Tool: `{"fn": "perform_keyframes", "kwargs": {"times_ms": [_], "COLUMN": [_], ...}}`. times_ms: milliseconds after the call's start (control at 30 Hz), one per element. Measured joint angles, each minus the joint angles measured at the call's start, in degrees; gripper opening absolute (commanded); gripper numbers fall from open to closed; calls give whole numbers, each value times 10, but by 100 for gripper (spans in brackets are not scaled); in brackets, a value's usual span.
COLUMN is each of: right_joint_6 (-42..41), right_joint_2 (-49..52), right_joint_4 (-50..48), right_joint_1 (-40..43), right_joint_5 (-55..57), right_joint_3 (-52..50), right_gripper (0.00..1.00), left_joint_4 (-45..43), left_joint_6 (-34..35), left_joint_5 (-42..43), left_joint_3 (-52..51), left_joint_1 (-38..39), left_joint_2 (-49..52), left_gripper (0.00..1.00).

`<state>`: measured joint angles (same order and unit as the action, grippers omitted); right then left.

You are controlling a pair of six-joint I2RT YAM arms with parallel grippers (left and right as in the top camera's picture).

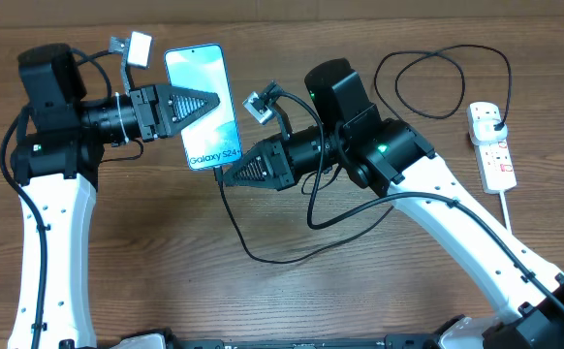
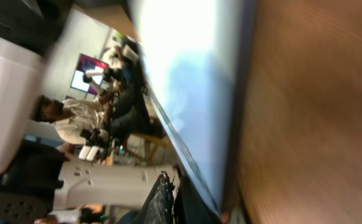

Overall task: Plug charger to phone and switch on socket
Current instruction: 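Grasp the phone's right edge with the right gripper beside the left gripper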

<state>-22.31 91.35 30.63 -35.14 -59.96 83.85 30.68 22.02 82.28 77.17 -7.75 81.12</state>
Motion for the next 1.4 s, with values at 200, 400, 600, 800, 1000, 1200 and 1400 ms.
{"fn": "perform_keyframes", "kwargs": {"times_ms": [200, 400, 600, 800, 1000, 1200, 1400], "right_joint_6": [-1, 0, 14, 44, 61, 66, 70], "right_joint_2": [-3, -17, -19, -5, -5, -5, -5], "right_joint_4": [-30, -6, 31, 77, 77, 76, 76], "right_joint_1": [9, 22, 60, 73, 59, 46, 39], "right_joint_5": [0, -24, -44, -8, -1, 0, 2], "right_joint_3": [9, 17, 17, 16, 16, 16, 16], "right_gripper": [37, 66, 66, 65, 55, 49, 40], "left_joint_4": [19, 19, 19, 24, 32, 33, 33], "left_joint_6": [-13, -30, -40, -36, -35, -35, -35], "left_joint_5": [20, 4, -7, 42, 51, 47, 34], "left_joint_3": [-10, -11, -11, -11, -11, -11, -11], "left_joint_1": [25, 21, 21, 24, 36, 48, 48], "left_joint_2": [0, 3, 4, 0, 0, 0, 0], "left_gripper": [4, 4, 4, 4, 4, 5, 5]}}
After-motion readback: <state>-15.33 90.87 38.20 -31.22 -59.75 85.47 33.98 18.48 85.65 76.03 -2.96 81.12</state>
